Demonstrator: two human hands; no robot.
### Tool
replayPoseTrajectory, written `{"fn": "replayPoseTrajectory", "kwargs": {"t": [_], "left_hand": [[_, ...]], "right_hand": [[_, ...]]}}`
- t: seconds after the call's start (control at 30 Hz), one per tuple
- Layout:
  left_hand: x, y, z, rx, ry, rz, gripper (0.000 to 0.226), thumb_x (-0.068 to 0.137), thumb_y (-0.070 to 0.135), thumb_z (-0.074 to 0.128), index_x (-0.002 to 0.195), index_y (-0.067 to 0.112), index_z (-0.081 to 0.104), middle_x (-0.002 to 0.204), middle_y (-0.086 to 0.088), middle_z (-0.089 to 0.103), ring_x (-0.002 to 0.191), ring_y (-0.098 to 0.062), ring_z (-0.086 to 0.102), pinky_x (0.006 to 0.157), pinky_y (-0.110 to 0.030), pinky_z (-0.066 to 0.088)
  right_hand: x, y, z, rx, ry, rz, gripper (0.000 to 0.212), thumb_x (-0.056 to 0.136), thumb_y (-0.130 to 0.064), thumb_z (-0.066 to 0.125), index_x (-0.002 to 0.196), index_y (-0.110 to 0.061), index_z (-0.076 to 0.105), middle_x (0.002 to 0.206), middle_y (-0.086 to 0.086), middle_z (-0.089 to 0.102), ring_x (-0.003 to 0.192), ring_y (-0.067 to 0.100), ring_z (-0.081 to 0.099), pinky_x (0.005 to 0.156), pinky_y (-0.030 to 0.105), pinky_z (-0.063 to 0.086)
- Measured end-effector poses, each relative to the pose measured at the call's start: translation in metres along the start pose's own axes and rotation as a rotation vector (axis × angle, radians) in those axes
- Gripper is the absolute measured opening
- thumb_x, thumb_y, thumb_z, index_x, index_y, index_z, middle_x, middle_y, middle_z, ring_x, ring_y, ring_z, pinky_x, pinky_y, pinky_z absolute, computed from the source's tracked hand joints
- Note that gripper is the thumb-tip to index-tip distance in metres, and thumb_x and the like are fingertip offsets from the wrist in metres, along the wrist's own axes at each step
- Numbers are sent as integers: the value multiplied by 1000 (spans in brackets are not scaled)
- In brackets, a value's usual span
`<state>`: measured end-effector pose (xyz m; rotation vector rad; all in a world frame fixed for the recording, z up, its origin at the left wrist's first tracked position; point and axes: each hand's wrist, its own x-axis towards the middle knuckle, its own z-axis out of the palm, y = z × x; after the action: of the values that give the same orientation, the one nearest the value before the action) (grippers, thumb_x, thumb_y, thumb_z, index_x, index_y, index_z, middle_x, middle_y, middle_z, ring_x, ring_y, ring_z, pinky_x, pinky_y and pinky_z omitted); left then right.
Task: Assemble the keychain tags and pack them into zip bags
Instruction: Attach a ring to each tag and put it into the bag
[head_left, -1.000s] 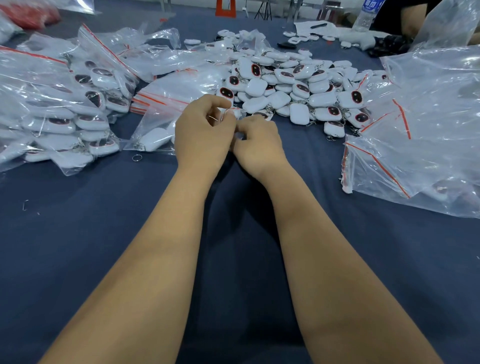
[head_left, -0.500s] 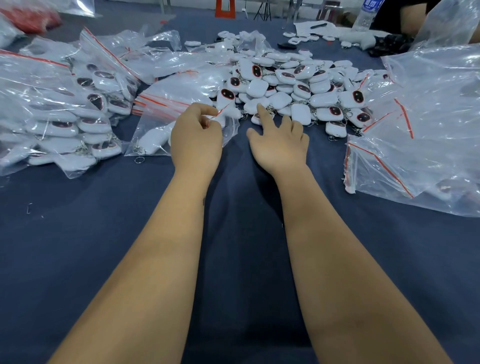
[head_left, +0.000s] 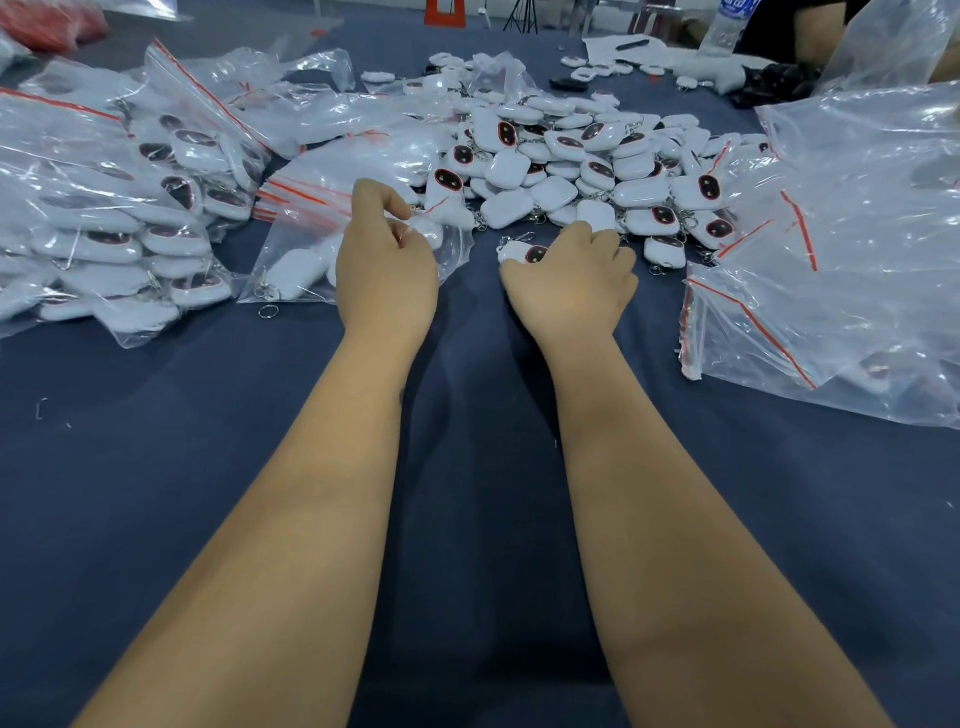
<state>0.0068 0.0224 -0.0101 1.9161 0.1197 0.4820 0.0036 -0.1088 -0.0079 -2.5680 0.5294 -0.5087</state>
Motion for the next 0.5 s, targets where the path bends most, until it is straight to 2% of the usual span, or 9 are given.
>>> {"fn": "replayPoseTrajectory", "kwargs": {"t": [0.07,0.17,0.27,0.33,0.4,0.43,0.5], "left_hand": [[0,0,-1,-2,1,25,23,85,1,38,90,22,44,80,1,50,71,-18,44,65,-35,38],[-1,2,-1,32,-27,79,23,82,0,40,86,19,52,92,-5,56,77,-18,46,68,-29,38],[-3,3,1,47,-50,110,20,83,5,45,84,21,58,92,-3,62,79,-18,53,71,-29,42],[-4,4,1,32,-64,85,20,83,8,47,82,24,60,86,1,65,77,-23,61,71,-34,49],[-3,4,1,1,-91,54,25,82,8,47,78,28,60,74,5,64,67,-22,65,68,-35,53],[-3,4,1,-15,-105,45,28,82,6,46,76,29,61,67,7,63,58,-16,63,64,-32,52],[-3,3,2,-25,-122,40,32,82,4,45,80,28,66,62,8,61,46,-2,56,57,-23,48]], "right_hand": [[0,1,2,-63,-12,-6,36,88,-40,55,107,-9,54,128,11,47,120,32,38,97,37,28],[2,0,0,14,-25,-29,32,86,-35,59,108,-13,52,121,7,53,117,31,42,95,37,30],[0,-3,-1,315,-58,-99,22,86,-20,59,102,-18,43,97,-1,60,99,26,55,85,36,40],[-3,-5,-2,545,-109,-90,15,88,-17,60,98,-21,49,79,-10,58,81,15,58,78,33,48],[-3,-7,-5,727,-159,-57,12,86,-13,63,85,-24,58,62,-18,54,59,1,49,61,21,43],[-2,-8,-6,797,-184,-38,17,84,-9,62,74,-23,57,54,-18,49,52,1,42,55,18,38],[-2,-11,-7,937,-225,-7,31,80,-1,56,60,-18,42,52,-8,36,52,9,31,52,25,29]]}}
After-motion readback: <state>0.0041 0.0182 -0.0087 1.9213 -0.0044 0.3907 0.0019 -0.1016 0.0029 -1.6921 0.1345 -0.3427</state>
